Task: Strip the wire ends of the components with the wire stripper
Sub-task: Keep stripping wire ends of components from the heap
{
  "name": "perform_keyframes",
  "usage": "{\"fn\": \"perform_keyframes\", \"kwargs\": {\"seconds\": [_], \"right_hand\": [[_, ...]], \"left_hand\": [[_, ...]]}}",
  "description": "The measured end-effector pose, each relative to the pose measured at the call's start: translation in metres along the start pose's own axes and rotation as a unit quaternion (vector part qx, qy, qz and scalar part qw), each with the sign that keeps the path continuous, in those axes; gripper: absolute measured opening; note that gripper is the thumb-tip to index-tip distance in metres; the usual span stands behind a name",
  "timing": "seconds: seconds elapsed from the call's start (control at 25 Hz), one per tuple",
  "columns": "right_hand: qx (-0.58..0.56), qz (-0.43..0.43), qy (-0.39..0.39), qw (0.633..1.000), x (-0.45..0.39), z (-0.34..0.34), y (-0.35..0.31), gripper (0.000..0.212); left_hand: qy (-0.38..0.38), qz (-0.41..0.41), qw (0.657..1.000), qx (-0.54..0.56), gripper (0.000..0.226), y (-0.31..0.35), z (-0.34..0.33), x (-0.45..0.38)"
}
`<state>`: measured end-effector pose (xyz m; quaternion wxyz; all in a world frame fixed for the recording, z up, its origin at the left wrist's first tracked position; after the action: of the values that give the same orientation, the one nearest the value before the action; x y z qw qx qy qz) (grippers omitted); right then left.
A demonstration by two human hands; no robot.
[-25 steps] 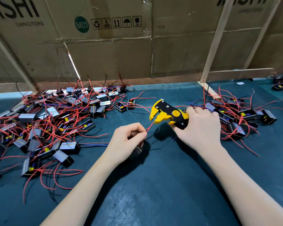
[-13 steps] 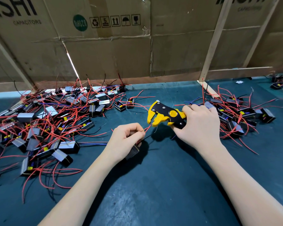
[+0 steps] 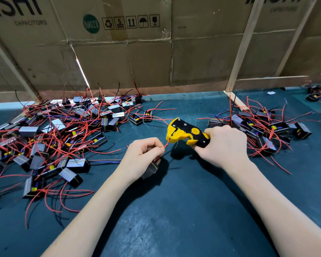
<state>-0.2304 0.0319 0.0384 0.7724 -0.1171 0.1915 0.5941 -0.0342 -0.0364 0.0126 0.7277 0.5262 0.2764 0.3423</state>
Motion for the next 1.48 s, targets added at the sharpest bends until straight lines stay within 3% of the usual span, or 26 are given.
{"fn": "perform_keyframes", "kwargs": {"seconds": [0.12, 0.32, 0.48, 0.64, 0.76, 0.84, 1.0, 1.12, 1.48], "right_hand": [[-0.007, -0.005, -0.016, 1.0, 0.0, -0.006, 0.0, 0.057], [-0.013, 0.039, 0.053, 0.998, 0.002, 0.005, -0.01, 0.045], [-0.024, 0.031, 0.07, 0.997, 0.004, 0.008, -0.017, 0.049], [-0.072, 0.033, -0.004, 0.997, 0.002, 0.005, -0.023, 0.054], [-0.183, 0.084, -0.111, 0.973, 0.006, -0.003, -0.031, 0.059], [-0.212, 0.087, -0.142, 0.963, 0.007, -0.006, -0.032, 0.068], [-0.12, 0.043, -0.066, 0.99, 0.005, -0.003, -0.026, 0.081], [-0.069, 0.035, -0.014, 0.997, 0.006, -0.003, -0.03, 0.079], [-0.113, -0.008, 0.103, 0.988, 0.005, 0.0, -0.016, 0.061]], "left_hand": [[-0.005, 0.005, 1.0, 0.002, 0.024, 0.0, 0.0, 0.0], [-0.006, 0.036, 0.998, 0.043, 0.022, -0.005, -0.001, 0.0], [-0.02, 0.046, 0.996, 0.071, 0.028, -0.003, -0.007, 0.0], [0.033, 0.082, 0.987, 0.132, 0.038, -0.007, -0.005, -0.004], [0.106, 0.117, 0.972, 0.174, 0.039, -0.011, 0.01, -0.005], [0.143, 0.126, 0.963, 0.19, 0.039, -0.014, 0.023, -0.004], [0.154, 0.118, 0.96, 0.202, 0.038, -0.01, 0.024, -0.003], [0.136, 0.094, 0.967, 0.192, 0.035, -0.003, 0.018, -0.001], [0.09, 0.087, 0.981, 0.147, 0.03, -0.001, 0.013, -0.003]]}}
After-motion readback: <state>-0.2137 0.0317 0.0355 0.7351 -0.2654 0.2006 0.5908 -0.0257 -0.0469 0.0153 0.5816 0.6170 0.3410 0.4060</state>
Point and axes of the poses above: each hand's wrist, its own x-axis away from the middle knuckle, its own z-axis out of the back of the hand, y = z × x, the point moved 6 cm from there along -x, towards the middle knuckle, and after that the axes turned 7 degrees about z, right-handed, at the moved point
